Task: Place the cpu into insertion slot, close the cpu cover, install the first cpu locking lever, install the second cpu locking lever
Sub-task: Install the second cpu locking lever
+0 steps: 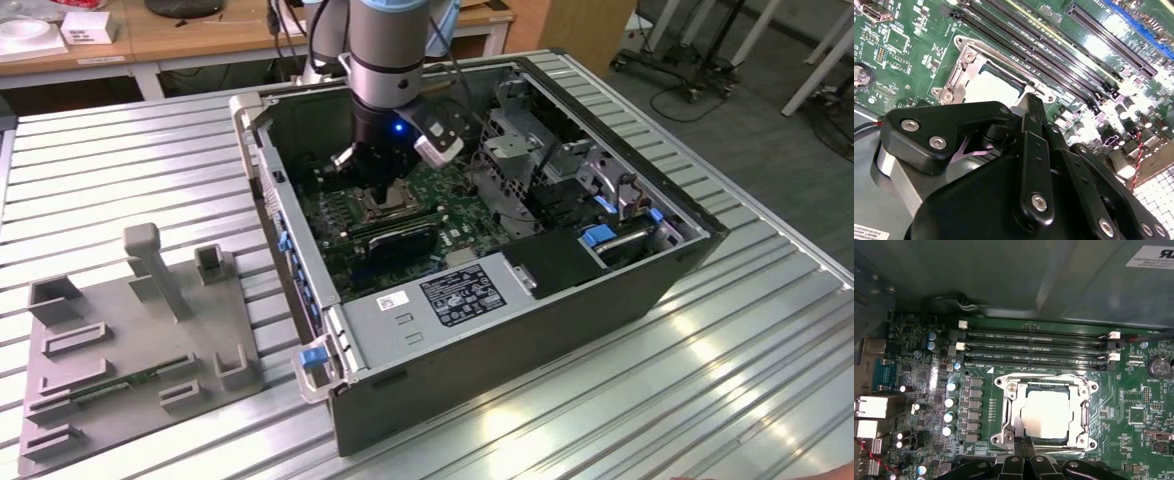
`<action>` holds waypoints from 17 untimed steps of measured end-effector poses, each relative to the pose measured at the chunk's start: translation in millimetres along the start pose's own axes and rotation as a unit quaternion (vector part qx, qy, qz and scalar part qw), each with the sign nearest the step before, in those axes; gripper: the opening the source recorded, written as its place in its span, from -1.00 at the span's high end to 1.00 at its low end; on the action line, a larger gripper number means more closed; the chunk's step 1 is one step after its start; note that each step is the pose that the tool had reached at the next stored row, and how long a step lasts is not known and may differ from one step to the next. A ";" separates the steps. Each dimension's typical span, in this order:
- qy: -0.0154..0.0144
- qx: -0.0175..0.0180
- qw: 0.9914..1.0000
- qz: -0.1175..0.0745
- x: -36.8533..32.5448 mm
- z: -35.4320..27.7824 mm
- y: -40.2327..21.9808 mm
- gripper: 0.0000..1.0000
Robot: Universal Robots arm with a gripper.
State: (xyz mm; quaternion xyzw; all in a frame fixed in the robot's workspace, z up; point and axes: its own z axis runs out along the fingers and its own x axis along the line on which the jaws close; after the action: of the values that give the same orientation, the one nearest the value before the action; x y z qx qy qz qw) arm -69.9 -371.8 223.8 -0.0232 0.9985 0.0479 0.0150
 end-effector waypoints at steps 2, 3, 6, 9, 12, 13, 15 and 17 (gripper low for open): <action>0.000 -0.001 1.000 0.000 -1.4 0.1 1.2 0.80; 0.000 -0.001 1.000 0.000 -2.4 0.2 1.7 0.80; 0.000 -0.003 1.000 0.000 -5.5 0.4 2.6 0.80; 0.000 -0.005 1.000 0.001 -8.3 0.6 3.2 0.80; 0.000 -0.006 1.000 0.002 -13.2 0.8 4.5 0.80; 0.000 -0.006 1.000 0.002 -14.7 1.0 5.1 0.80; -0.001 -0.006 1.000 0.003 -18.5 1.4 6.2 0.80; -0.001 -0.006 1.000 0.003 -23.0 1.6 6.9 0.80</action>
State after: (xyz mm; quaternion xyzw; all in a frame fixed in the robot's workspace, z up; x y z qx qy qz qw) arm -47.3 -363.7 223.6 -0.0199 0.9982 0.0538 0.0153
